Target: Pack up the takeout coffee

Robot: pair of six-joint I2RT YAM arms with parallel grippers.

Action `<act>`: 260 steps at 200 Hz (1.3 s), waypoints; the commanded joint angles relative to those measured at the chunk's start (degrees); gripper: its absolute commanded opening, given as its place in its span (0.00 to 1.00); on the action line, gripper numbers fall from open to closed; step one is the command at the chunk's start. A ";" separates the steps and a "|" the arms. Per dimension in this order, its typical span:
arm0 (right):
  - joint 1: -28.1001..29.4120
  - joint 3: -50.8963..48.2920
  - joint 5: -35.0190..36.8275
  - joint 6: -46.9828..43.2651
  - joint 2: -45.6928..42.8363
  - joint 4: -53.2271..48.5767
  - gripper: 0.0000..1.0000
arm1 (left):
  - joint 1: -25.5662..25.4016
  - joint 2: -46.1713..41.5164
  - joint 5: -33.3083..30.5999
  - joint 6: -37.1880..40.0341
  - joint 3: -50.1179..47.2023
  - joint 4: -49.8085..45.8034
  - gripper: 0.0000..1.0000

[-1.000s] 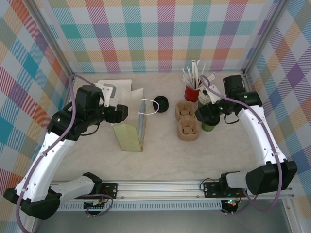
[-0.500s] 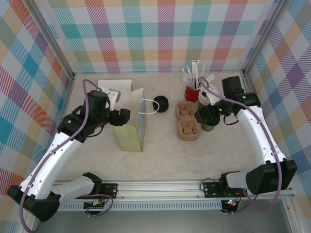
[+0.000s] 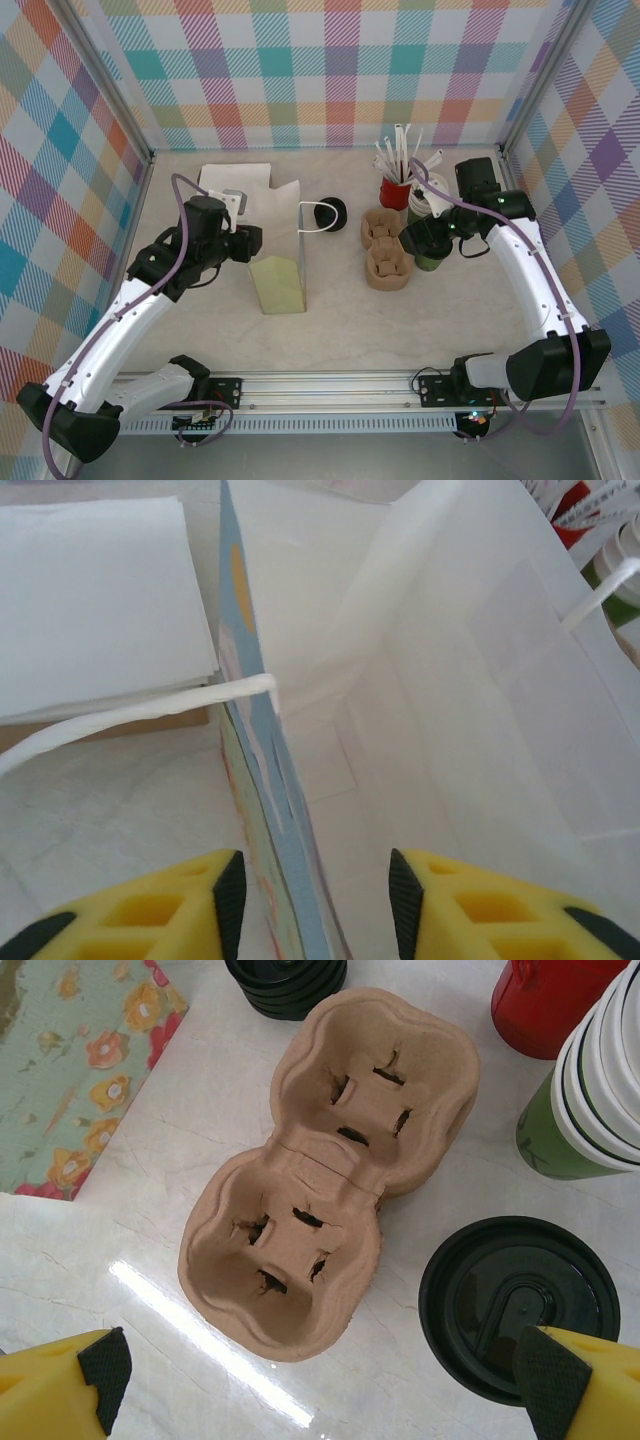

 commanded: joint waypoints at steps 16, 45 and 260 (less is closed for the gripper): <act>0.42 0.24 -0.24 1.06 0.35 -1.03 1.00 | 0.60 -0.08 0.50 -1.88 -0.62 2.24 0.24; 0.42 1.54 -0.60 -1.65 1.60 -2.70 1.00 | 0.60 -0.42 1.08 -1.83 -0.57 2.13 0.06; 11.32 8.72 9.30 -43.29 25.61 -0.07 0.94 | 0.63 -3.95 1.82 -1.48 1.10 -1.84 0.00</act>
